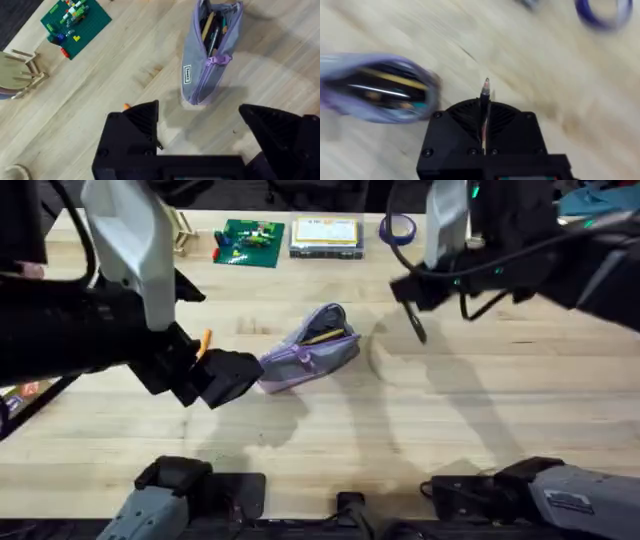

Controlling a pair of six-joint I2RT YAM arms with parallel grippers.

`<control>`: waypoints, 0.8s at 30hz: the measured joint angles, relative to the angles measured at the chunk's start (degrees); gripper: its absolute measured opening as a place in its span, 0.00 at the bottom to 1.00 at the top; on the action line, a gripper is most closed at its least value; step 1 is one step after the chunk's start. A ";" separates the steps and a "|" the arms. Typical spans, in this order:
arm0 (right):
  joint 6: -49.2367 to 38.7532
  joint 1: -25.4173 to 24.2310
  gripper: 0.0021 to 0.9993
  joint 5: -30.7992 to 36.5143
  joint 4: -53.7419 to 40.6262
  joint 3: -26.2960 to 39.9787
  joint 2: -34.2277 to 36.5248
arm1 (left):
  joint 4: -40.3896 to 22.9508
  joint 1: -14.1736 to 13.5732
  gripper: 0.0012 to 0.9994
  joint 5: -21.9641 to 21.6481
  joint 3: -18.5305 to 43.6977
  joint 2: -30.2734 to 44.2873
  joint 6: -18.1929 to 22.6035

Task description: Unzip the bag, pick up the pens from the table one at a time and place them inside, then zip the bag closed.

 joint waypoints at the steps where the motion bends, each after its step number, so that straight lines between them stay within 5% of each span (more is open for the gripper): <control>1: -1.67 0.58 0.03 -1.92 0.06 1.26 -0.33 | 0.02 0.00 0.99 0.00 0.00 0.00 0.00; 4: -11.40 3.70 0.03 -11.83 1.81 3.55 -1.02 | 0.00 0.00 0.99 -0.02 0.00 -0.01 0.00; 8: -21.11 6.46 0.03 -16.17 1.88 3.55 -1.02 | 0.00 0.00 0.99 -0.01 0.00 0.00 0.00; 16: -43.74 11.64 0.03 -18.30 2.18 3.55 0.01 | 0.00 0.00 0.99 -0.02 0.00 0.00 0.00; 24: -53.30 12.65 0.03 -15.94 0.30 3.55 4.73 | 0.00 0.00 0.99 -0.01 0.00 -0.01 0.00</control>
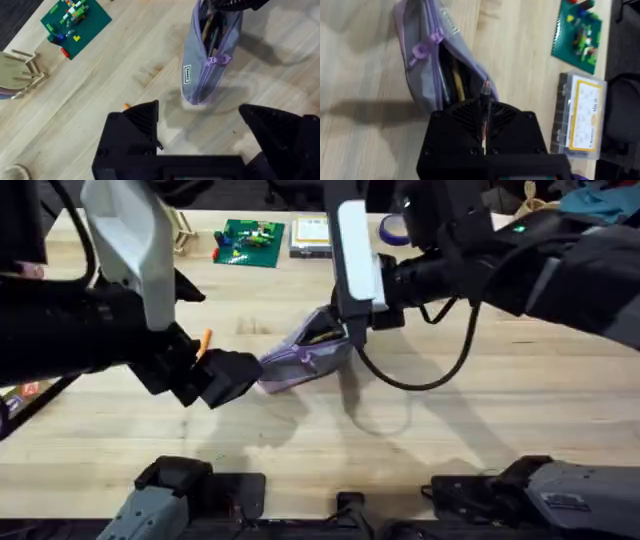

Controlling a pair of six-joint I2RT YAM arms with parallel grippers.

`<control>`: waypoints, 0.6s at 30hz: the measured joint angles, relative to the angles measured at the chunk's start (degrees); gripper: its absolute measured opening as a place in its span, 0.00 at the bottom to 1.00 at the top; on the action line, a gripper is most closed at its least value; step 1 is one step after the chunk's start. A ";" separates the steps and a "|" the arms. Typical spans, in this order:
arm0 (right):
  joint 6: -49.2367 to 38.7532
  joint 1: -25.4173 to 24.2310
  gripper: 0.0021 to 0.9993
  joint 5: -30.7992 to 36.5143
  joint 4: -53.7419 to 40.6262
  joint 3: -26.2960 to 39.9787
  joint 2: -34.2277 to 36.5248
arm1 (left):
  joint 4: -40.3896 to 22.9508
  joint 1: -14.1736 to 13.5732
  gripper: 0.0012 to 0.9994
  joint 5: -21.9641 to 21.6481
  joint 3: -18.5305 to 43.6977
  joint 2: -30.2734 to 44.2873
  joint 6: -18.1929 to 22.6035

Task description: Unzip the bag, pick up the pens from the table one at a time and place them inside, then zip the bag closed.

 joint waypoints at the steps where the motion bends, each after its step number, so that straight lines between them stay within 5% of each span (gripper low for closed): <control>1: -0.55 0.00 0.03 0.34 -0.37 0.00 0.41 | 0.00 0.00 0.99 0.01 0.00 0.01 0.00; 18: -2.84 0.89 0.03 1.96 -1.55 0.00 7.89 | -0.44 0.00 0.99 0.01 -0.01 0.01 0.00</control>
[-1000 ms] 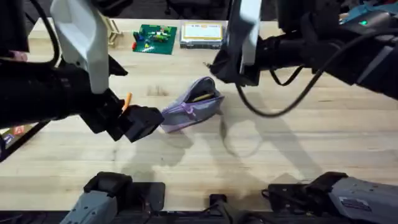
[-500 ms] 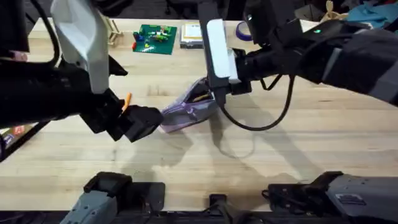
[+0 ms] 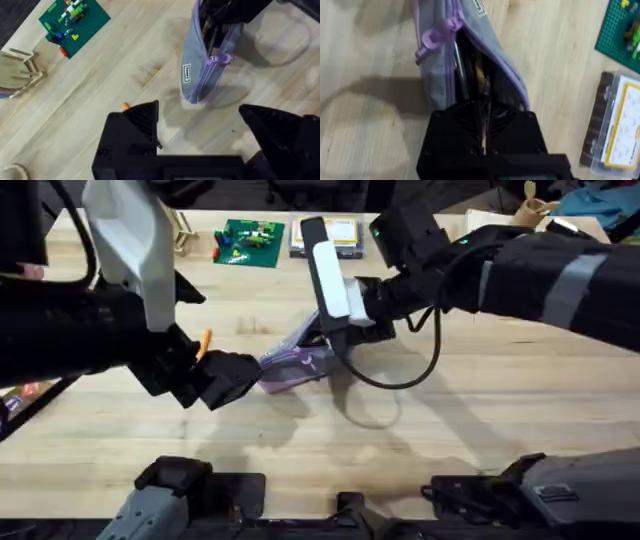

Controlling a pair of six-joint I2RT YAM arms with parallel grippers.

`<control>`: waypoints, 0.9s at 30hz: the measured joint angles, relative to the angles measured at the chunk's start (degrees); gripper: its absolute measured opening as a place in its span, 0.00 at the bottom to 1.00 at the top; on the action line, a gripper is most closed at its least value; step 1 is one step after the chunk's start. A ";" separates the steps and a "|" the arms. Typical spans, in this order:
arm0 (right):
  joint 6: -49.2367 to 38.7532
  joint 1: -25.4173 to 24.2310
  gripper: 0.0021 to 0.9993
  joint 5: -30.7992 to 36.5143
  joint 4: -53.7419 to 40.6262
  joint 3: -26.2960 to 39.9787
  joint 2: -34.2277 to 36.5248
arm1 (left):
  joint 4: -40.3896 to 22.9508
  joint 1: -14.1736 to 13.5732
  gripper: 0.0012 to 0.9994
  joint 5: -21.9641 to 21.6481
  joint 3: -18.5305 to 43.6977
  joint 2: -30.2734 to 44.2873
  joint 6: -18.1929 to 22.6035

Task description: Unzip the bag, pick up the pens from the table one at a time and place them inside, then zip the bag closed.

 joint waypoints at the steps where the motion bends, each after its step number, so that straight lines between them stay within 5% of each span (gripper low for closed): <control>1: -0.07 0.37 0.03 -0.02 0.02 0.00 0.04 | -0.03 0.00 0.99 -0.02 0.01 0.00 0.00; 27: -5.34 12.19 0.03 2.32 4.82 0.04 4.35 | -0.07 0.00 0.99 -0.02 0.01 0.00 0.00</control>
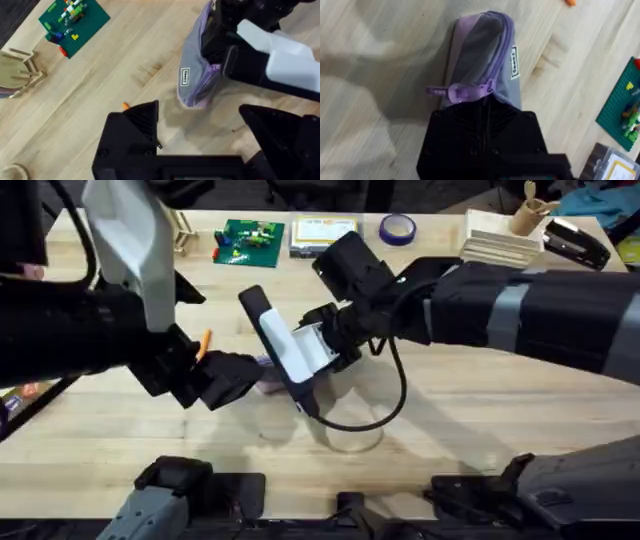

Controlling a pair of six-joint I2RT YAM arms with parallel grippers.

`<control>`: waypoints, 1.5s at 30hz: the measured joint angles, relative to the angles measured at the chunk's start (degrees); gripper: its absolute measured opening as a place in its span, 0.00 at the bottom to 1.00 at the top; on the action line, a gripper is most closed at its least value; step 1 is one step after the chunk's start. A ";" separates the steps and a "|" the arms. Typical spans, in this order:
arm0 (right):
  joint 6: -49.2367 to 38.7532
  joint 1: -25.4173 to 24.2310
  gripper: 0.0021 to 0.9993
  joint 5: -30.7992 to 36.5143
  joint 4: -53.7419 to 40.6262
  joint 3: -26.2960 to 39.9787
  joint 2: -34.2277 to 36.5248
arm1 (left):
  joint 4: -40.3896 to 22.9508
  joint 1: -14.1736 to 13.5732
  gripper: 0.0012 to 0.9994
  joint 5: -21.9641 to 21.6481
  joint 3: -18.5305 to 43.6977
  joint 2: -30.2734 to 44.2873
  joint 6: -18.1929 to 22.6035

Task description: Unzip the bag, pick up the pens from the table one at a time and place them inside, then zip the bag closed.

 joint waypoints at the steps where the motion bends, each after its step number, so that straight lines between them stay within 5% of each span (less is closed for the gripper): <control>1: 0.00 0.20 0.03 0.00 0.29 0.00 0.04 | 0.02 0.00 0.99 0.00 0.00 0.00 0.00; 4: -0.01 0.28 0.03 0.02 0.40 0.00 0.03 | 0.00 0.00 0.99 0.00 0.00 0.00 0.01; 6: 0.21 0.28 0.12 -0.02 0.46 0.00 0.02 | 0.02 0.00 0.99 0.00 0.00 0.00 0.00; 12: 0.02 0.32 0.95 -0.02 1.45 0.06 0.02 | 0.00 0.00 0.99 0.00 0.00 0.00 0.00; 13: -0.01 0.32 0.99 0.00 1.60 0.18 0.02 | 0.02 0.00 0.99 0.00 0.00 0.00 0.00; 25: 2.47 0.14 1.00 0.00 1.51 0.35 0.01 | 0.04 0.00 0.99 0.00 0.00 0.00 0.00; 37: 25.08 -3.60 1.00 -0.60 0.35 2.13 -8.83 | 0.04 0.00 0.99 -0.43 0.00 -0.02 -0.10; 45: 36.46 -7.05 1.00 -1.18 0.35 2.64 -18.88 | -1.59 0.00 0.99 -10.52 0.00 0.00 -4.25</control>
